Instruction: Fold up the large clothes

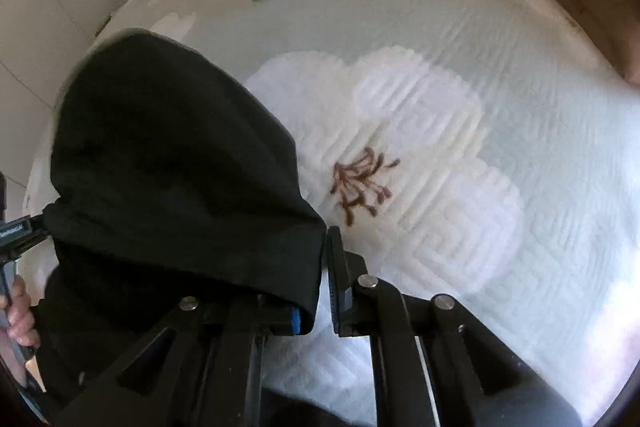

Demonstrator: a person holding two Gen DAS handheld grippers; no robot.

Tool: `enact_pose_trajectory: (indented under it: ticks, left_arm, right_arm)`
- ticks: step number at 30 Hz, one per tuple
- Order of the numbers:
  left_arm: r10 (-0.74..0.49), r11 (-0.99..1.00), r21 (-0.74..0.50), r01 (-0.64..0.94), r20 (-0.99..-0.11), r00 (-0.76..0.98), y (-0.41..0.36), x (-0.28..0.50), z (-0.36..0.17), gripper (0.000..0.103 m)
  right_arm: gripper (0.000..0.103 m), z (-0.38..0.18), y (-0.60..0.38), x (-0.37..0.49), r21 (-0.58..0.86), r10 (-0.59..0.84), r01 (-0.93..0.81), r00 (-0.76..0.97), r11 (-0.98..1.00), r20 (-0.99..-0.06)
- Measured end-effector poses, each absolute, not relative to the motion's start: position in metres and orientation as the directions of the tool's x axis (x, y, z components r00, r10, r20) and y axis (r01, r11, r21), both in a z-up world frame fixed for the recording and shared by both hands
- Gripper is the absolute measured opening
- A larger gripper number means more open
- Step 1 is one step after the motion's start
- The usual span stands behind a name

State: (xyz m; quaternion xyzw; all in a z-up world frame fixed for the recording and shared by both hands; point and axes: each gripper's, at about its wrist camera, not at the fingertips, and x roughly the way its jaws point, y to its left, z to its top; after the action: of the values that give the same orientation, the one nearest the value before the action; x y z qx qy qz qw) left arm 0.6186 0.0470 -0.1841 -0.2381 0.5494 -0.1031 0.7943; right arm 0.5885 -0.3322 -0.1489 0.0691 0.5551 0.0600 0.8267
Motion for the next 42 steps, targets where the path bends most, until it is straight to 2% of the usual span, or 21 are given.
enact_pose_trajectory:
  ticks: [1,3,4,5,6,7,10,12,14,15,17,18,21,23,26,31,34,36,37,39,42]
  left_arm:
    - [-0.425,0.87,-0.486,-0.082,-0.823,0.377,0.046,0.619,-0.179,0.012]
    - [-0.41,0.884,-0.465,-0.043,-0.816,0.407,0.044,0.612,-0.163,0.015]
    - [-0.395,0.893,-0.45,-0.025,-0.809,0.436,0.044,0.604,-0.155,0.023]
    - [-0.385,0.901,-0.434,-0.007,-0.806,0.45,0.044,0.596,-0.147,0.028]
    - [-0.383,0.904,-0.427,0.007,-0.805,0.453,0.045,0.59,-0.142,0.03]
    - [-0.384,0.908,-0.418,0.027,-0.804,0.455,0.045,0.582,-0.134,0.031]
    - [-0.36,0.923,-0.378,0.067,-0.792,0.493,0.051,0.564,-0.108,0.033]
    - [-0.38,0.914,-0.396,0.09,-0.756,0.533,0.057,0.566,-0.082,0.039]
    - [-0.437,0.884,-0.448,0.133,-0.69,0.577,0.051,0.577,-0.063,0.056]
    - [-0.457,0.873,-0.463,0.153,-0.668,0.588,0.044,0.586,-0.058,0.057]
    - [-0.489,0.86,-0.478,0.179,-0.669,0.56,0.022,0.606,-0.062,0.057]
    - [-0.499,0.855,-0.488,0.175,-0.682,0.535,0.013,0.616,-0.072,0.057]
    - [-0.511,0.855,-0.497,0.149,-0.757,0.408,-0.006,0.634,-0.115,0.057]
    - [-0.454,0.89,-0.432,0.142,-0.829,0.326,-0.014,0.634,-0.151,0.054]
    - [-0.45,0.893,-0.425,0.148,-0.827,0.338,-0.017,0.631,-0.17,0.052]
    - [-0.401,0.916,-0.359,0.18,-0.836,0.374,-0.028,0.634,-0.147,0.052]
    - [-0.465,0.885,-0.396,0.245,-0.748,0.473,-0.013,0.624,-0.104,0.053]
    - [-0.471,0.881,-0.407,0.24,-0.711,0.523,0.0,0.631,-0.088,0.067]
    - [-0.466,0.882,-0.413,0.226,-0.7,0.541,0.006,0.639,-0.085,0.08]
    - [-0.468,0.879,-0.436,0.195,-0.705,0.533,0.019,0.655,-0.09,0.081]
    - [-0.556,0.82,-0.556,0.137,-0.716,0.423,0.026,0.684,-0.123,0.081]
  right_arm:
    - [0.007,-0.143,-0.328,0.589,0.15,0.153,-0.038,0.376,0.988,-0.914]
    - [0.019,-0.131,-0.323,0.586,0.104,0.12,-0.064,0.381,0.993,-0.917]
    - [0.021,-0.125,-0.321,0.583,0.079,0.107,-0.087,0.382,0.993,-0.918]
    - [0.021,-0.119,-0.32,0.579,0.069,0.106,-0.108,0.379,0.992,-0.919]
    - [0.027,-0.109,-0.322,0.573,0.074,0.117,-0.126,0.384,0.989,-0.916]
    - [0.04,-0.099,-0.325,0.567,0.088,0.136,-0.139,0.391,0.986,-0.91]
    - [0.069,-0.06,-0.334,0.553,0.128,0.194,-0.171,0.458,0.977,-0.867]
    - [0.069,-0.035,-0.334,0.552,0.155,0.237,-0.198,0.51,0.968,-0.827]
    - [0.069,-0.02,-0.322,0.568,0.178,0.264,-0.208,0.538,0.962,-0.801]
    - [0.069,-0.019,-0.314,0.574,0.187,0.272,-0.209,0.539,0.96,-0.797]
    - [0.062,-0.031,-0.302,0.596,0.2,0.277,-0.2,0.528,0.959,-0.803]
    - [0.055,-0.041,-0.297,0.603,0.208,0.28,-0.194,0.506,0.959,-0.816]
    - [0.053,-0.081,-0.292,0.611,0.258,0.318,-0.198,0.394,0.946,-0.862]
    - [0.051,-0.118,-0.288,0.606,0.236,0.293,-0.212,0.301,0.948,-0.908]
    - [0.051,-0.135,-0.285,0.594,0.204,0.275,-0.233,0.329,0.951,-0.904]
    - [0.053,-0.114,-0.284,0.597,0.176,0.261,-0.264,0.33,0.948,-0.907]
    - [0.058,-0.08,-0.296,0.603,0.209,0.328,-0.315,0.393,0.926,-0.859]
    - [0.07,-0.067,-0.304,0.611,0.236,0.364,-0.328,0.411,0.914,-0.836]
    - [0.071,-0.065,-0.309,0.619,0.236,0.365,-0.327,0.423,0.915,-0.829]
    - [0.071,-0.071,-0.315,0.632,0.222,0.344,-0.312,0.419,0.924,-0.84]
    - [0.071,-0.095,-0.328,0.655,0.3,0.392,-0.289,0.349,0.909,-0.851]
